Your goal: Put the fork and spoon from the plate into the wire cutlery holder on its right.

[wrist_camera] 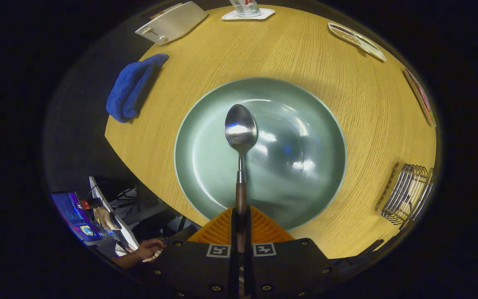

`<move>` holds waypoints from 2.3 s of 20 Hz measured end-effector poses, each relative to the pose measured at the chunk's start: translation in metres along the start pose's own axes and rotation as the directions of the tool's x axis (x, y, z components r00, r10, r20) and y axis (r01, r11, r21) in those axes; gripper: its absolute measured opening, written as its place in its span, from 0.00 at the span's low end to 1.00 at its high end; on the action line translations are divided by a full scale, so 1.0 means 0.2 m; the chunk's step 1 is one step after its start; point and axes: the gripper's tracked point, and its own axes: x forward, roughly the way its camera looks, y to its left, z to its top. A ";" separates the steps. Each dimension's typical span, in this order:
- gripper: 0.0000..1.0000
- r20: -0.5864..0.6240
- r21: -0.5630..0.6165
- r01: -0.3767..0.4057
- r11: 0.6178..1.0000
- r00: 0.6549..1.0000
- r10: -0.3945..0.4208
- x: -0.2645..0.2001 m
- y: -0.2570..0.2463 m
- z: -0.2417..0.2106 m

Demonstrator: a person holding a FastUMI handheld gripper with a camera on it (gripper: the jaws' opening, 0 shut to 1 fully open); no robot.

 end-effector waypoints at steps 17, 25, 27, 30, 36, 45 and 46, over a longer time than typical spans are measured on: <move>0.05 -0.057 -0.075 -0.057 0.996 0.997 0.052 -0.41 -0.16 -0.06; 0.06 -0.047 -0.094 0.005 0.996 0.999 -0.009 -0.74 -0.36 -0.14; 0.06 -0.032 -0.067 0.008 0.998 0.999 -0.011 -0.82 -0.42 -0.16; 0.05 -0.001 0.001 0.006 1.000 1.000 -0.006 -0.92 -0.53 -0.20; 0.05 0.021 0.119 0.023 0.993 0.999 -0.025 -1.05 -0.75 -0.31; 0.06 0.001 0.265 0.043 0.963 0.999 -0.045 -1.04 -0.97 -0.46; 0.05 -0.011 0.283 0.046 0.958 0.999 -0.045 -1.02 -0.99 -0.47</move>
